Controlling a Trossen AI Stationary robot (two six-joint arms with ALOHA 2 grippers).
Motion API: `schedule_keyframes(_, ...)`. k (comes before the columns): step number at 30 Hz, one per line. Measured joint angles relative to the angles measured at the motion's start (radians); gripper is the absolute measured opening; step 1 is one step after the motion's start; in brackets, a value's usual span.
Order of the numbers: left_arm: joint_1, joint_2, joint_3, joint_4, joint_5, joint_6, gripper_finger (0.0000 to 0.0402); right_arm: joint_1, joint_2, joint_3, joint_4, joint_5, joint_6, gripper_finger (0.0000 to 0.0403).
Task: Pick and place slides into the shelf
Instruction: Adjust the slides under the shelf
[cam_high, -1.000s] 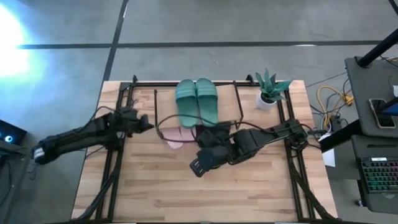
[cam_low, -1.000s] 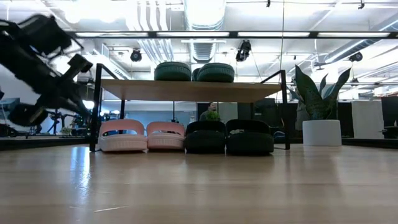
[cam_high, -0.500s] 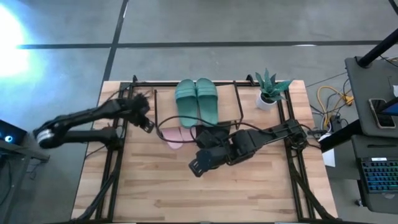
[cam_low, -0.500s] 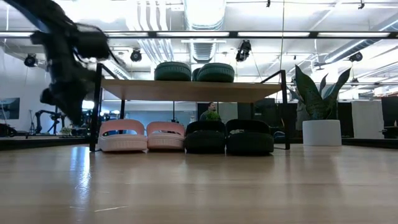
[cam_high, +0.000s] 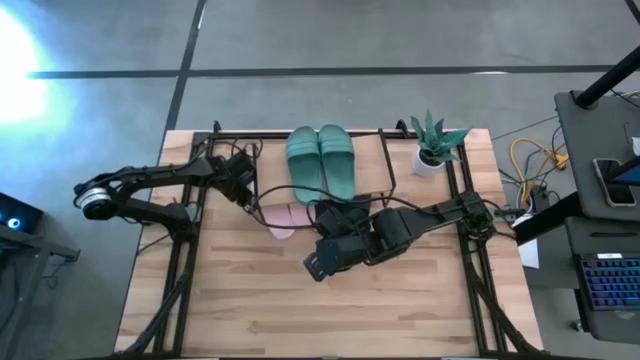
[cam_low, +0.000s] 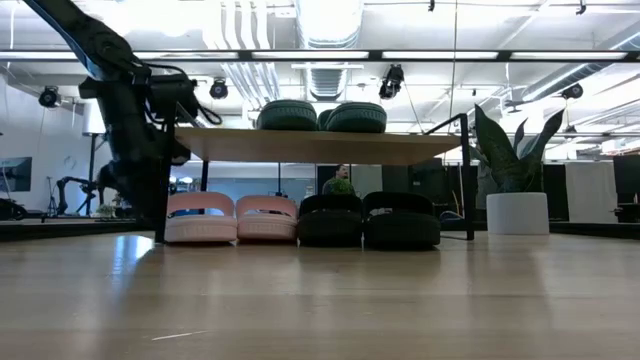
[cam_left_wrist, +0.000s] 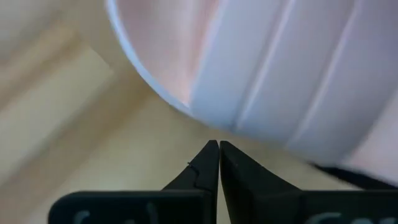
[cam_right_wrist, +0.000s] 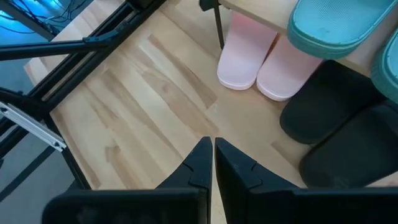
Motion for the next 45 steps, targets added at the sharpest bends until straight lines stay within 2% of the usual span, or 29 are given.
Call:
schedule_keyframes(6, 0.018, 0.015, -0.009, 0.141, -0.086, 0.014, 0.0, -0.002, 0.0, 0.0, -0.014, 0.0, 0.0, 0.0012)
schedule_keyframes(10, 0.028, 0.052, -0.009, 0.205, -0.095, 0.004, 0.0, -0.007, 0.0, 0.0, -0.022, 0.0, 0.0, 0.0012)
schedule_keyframes(14, 0.038, 0.077, -0.005, 0.109, -0.093, 0.039, 0.0, -0.012, 0.0, 0.0, -0.023, 0.0, 0.0, 0.0012)
schedule_keyframes(17, 0.038, 0.027, -0.01, -0.018, -0.091, 0.04, 0.0, -0.014, 0.0, 0.0, -0.026, 0.0, 0.0, 0.0012)
schedule_keyframes(19, 0.041, -0.048, -0.028, -0.065, -0.084, -0.049, 0.0, -0.014, 0.0, 0.0, -0.029, 0.0, 0.0, 0.0012)
schedule_keyframes(21, 0.059, -0.162, -0.063, -0.045, -0.035, -0.193, 0.0, -0.015, 0.0, 0.0, -0.032, 0.0, 0.0, 0.0012)
schedule_keyframes(24, 0.1, -0.362, -0.161, 0.13, 0.097, -0.406, 0.0, -0.018, 0.0, 0.0, -0.037, 0.0, -0.001, 0.0012)
schedule_keyframes(26, 0.131, -0.469, -0.236, 0.186, 0.125, -0.536, 0.0, -0.02, 0.0, 0.0, -0.04, 0.001, -0.006, 0.0012)
schedule_keyframes(30, 0.166, -0.6, -0.384, 0.201, 0.168, -0.727, 0.0, -0.019, 0.0, 0.0, -0.043, 0.003, -0.016, 0.0012)
schedule_keyframes(32, 0.169, -0.631, -0.453, 0.285, 0.209, -0.843, 0.0, -0.02, 0.0, 0.0, -0.043, 0.004, -0.03, 0.0012)
schedule_keyframes(37, 0.169, -0.618, -0.483, 0.566, 0.203, -0.997, 0.0, -0.026, 0.0, 0.0, -0.043, 0.005, -0.054, 0.0012)
schedule_keyframes(39, 0.174, -0.581, -0.479, 0.556, 0.167, -1.0, 0.0, -0.029, 0.0, 0.0, -0.043, 0.008, -0.053, 0.0012)
schedule_keyframes(43, 0.18, -0.458, -0.49, 0.525, 0.166, -1.001, 0.0, -0.03, 0.0, 0.0, -0.043, 0.01, -0.053, 0.0012)
schedule_keyframes(45, 0.18, -0.404, -0.488, 0.573, 0.169, -1.005, 0.0, -0.03, 0.0, 0.0, -0.043, 0.01, -0.054, 0.0012)
